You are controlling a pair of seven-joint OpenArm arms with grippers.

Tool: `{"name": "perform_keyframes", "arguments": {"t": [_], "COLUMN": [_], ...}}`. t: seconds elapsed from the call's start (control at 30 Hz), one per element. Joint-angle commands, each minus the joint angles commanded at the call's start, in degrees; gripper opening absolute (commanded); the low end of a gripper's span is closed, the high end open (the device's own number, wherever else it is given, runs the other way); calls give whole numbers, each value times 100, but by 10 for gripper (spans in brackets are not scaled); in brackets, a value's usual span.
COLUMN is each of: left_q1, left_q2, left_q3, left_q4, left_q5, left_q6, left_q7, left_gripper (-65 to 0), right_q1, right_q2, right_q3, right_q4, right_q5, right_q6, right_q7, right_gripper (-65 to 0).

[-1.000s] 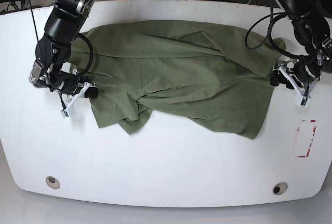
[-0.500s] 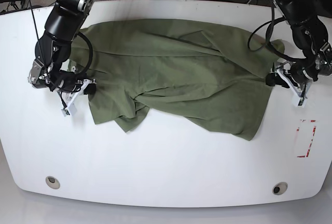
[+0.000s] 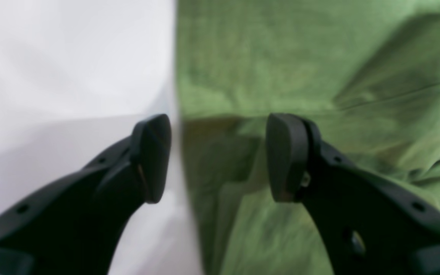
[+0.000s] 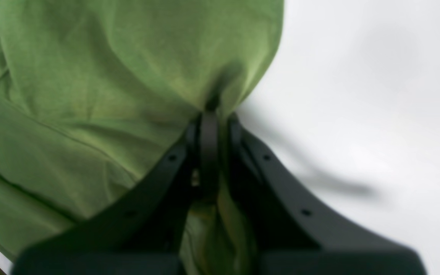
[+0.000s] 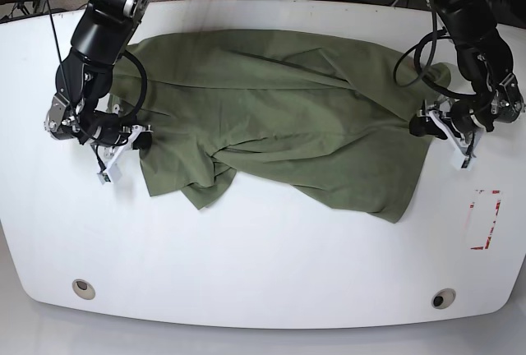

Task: Fold the T-shirt properly
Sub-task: 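Move the open left gripper along the shirt's side edge toward the right gripper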

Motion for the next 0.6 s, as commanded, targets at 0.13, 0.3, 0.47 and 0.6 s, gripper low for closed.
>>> {"name": "perform_keyframes", "arguments": {"t": [0.13,0.3,0.47,0.6], "left_q1": [9,0,-9,-62], "left_q2": [97,97,97,62], "left_q3": [132,149,149,132], "left_q4": [26,9,44,79], "left_q5": [0,0,26,26], "left_q6": [0,0,0,0], "left_q7": [0,-9,-35,-35], "left_gripper": [-283,-321,-557,-650], "right_q1": [0,0,0,18], "right_q2": [0,0,0,9], "right_q3": [0,0,0,0], "right_q4": [0,0,0,26], "right_q5": [18,18,26,26], "right_q6": [0,0,0,0], "right_q7": [0,0,-9,-79], "right_gripper": [-650,-650,-650,-650]}}
